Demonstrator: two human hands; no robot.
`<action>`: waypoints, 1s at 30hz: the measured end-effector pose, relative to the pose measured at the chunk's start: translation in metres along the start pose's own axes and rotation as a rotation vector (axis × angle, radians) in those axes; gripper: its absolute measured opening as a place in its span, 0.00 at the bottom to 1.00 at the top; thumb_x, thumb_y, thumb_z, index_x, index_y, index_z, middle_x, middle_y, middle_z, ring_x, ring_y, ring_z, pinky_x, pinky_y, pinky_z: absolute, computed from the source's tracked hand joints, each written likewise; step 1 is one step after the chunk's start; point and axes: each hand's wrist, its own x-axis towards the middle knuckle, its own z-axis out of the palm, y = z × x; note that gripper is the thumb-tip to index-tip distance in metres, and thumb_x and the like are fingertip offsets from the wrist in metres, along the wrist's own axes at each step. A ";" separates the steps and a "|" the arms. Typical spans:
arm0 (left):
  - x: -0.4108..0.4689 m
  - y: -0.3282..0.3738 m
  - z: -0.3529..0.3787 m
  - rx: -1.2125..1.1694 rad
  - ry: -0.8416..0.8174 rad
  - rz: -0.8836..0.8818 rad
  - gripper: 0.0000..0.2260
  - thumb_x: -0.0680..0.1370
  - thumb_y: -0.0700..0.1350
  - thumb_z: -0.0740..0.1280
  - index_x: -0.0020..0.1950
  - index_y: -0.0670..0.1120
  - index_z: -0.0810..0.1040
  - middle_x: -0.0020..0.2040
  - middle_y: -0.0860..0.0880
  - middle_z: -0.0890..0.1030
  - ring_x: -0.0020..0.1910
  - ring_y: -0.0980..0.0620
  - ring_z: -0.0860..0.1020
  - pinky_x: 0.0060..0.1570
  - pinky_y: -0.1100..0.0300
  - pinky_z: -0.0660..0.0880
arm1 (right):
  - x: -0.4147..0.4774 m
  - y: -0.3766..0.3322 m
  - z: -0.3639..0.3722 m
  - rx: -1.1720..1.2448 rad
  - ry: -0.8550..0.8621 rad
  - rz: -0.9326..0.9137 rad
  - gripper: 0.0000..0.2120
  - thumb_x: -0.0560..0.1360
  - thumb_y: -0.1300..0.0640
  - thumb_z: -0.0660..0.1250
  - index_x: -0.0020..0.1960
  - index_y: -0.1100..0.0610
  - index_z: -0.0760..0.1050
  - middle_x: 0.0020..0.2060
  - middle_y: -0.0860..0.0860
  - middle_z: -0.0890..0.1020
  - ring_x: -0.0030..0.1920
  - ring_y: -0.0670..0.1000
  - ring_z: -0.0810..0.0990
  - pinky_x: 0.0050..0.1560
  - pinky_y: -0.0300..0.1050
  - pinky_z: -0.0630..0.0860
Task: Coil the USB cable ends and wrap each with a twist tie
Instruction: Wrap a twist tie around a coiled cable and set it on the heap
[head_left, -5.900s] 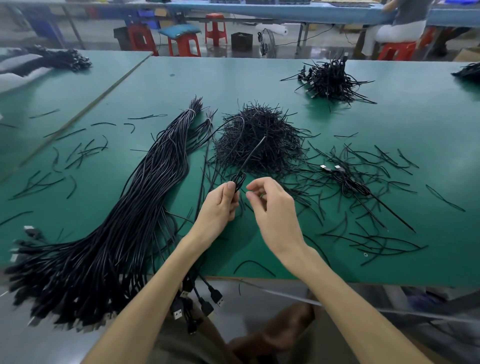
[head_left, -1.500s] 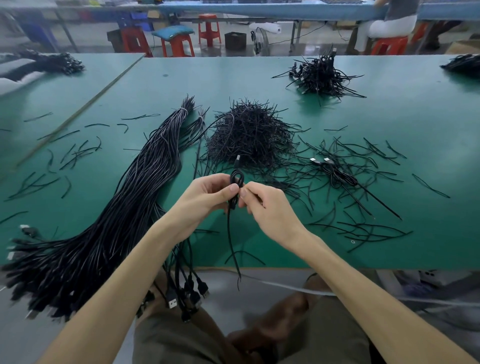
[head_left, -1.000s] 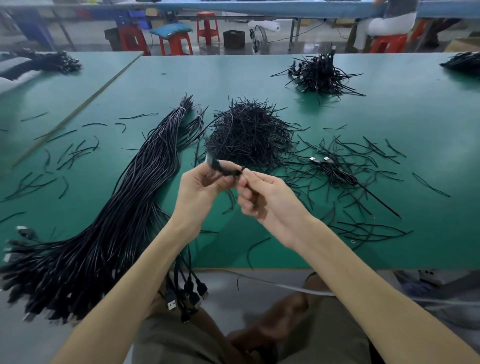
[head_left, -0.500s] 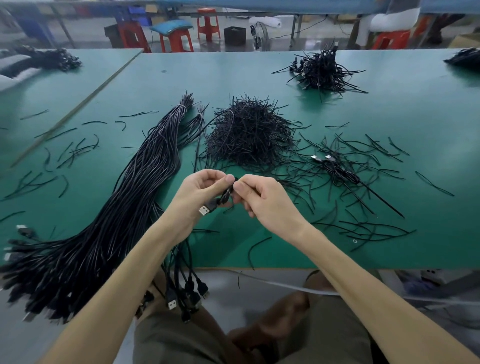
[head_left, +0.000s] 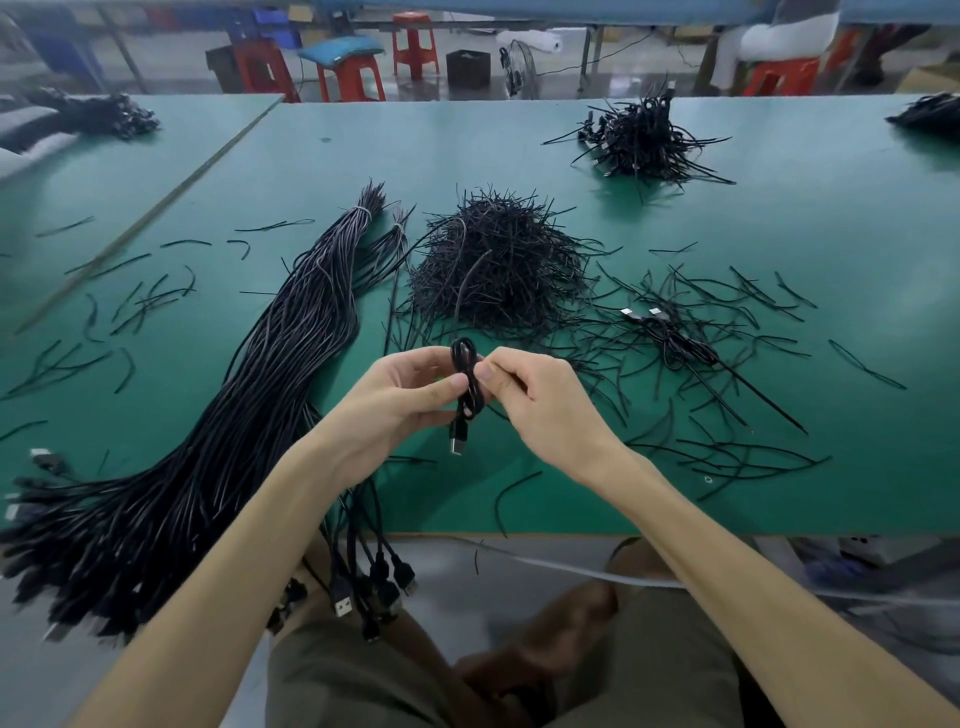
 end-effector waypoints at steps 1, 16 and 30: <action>0.000 -0.002 0.001 0.006 0.014 0.011 0.14 0.79 0.39 0.70 0.64 0.39 0.80 0.58 0.42 0.84 0.56 0.44 0.83 0.55 0.54 0.80 | 0.000 0.001 0.000 -0.018 -0.018 0.008 0.16 0.85 0.54 0.61 0.39 0.58 0.75 0.32 0.49 0.78 0.33 0.48 0.71 0.36 0.42 0.68; 0.004 0.000 0.022 0.168 0.247 0.324 0.14 0.77 0.24 0.64 0.51 0.42 0.78 0.44 0.55 0.82 0.46 0.54 0.78 0.50 0.63 0.75 | -0.001 -0.009 0.001 0.817 -0.260 0.334 0.16 0.84 0.54 0.61 0.38 0.55 0.73 0.29 0.48 0.61 0.27 0.47 0.61 0.29 0.37 0.60; 0.003 -0.014 -0.005 0.219 0.209 0.248 0.06 0.81 0.37 0.68 0.56 0.40 0.82 0.50 0.48 0.84 0.49 0.52 0.80 0.49 0.60 0.77 | -0.008 -0.002 0.003 0.830 -0.215 0.399 0.15 0.85 0.53 0.60 0.40 0.55 0.73 0.30 0.48 0.63 0.27 0.47 0.64 0.30 0.36 0.64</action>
